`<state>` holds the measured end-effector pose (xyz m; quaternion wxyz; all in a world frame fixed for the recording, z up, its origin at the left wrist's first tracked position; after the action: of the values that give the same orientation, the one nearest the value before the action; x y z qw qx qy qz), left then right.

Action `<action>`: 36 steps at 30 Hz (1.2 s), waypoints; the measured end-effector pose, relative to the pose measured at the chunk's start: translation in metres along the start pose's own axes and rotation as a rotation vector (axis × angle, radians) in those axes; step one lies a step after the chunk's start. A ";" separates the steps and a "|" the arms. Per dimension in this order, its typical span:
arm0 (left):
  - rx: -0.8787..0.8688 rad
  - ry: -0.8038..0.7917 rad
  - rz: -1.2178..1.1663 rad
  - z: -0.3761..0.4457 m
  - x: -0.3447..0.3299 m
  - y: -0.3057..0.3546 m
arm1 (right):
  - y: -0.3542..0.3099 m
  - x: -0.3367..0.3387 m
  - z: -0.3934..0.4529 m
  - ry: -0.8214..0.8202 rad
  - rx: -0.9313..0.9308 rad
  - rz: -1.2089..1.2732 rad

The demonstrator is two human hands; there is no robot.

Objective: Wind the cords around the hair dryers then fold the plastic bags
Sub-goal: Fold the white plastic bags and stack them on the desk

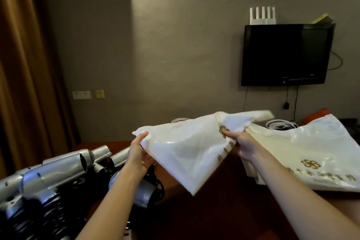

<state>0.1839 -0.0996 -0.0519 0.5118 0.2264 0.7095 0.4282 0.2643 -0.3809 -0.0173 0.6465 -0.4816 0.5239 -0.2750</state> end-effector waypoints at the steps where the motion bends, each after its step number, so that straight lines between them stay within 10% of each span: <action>1: -0.010 0.000 0.013 0.001 0.003 0.000 | 0.013 0.010 -0.001 -0.015 -0.045 0.009; 10: 0.088 -0.257 0.258 0.012 -0.006 -0.002 | 0.004 0.038 0.019 -0.027 -0.105 -0.232; 17: 0.412 -0.372 0.891 -0.015 -0.011 -0.063 | -0.003 0.098 0.025 0.579 0.032 -0.842; 24: 0.371 -0.250 1.224 -0.024 -0.026 -0.119 | 0.034 0.034 0.025 0.311 0.233 -1.585; 30: 0.258 -0.326 1.280 -0.040 -0.052 -0.108 | 0.120 -0.020 0.005 -0.132 0.155 -1.640; 36: 0.148 -0.170 1.341 -0.043 -0.017 -0.017 | 0.128 0.005 -0.002 -0.206 0.099 -1.753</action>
<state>0.1522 -0.1378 -0.0523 0.1727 0.6849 0.4003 0.5838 0.2447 -0.3360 -0.1361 0.2671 -0.7039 -0.1072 -0.6494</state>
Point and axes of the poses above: each hand's wrist, its own z-axis towards the middle knuckle, its own x-axis out of the back of the hand, y = z × x, the point moved 9 cm from there along z, towards the middle knuckle
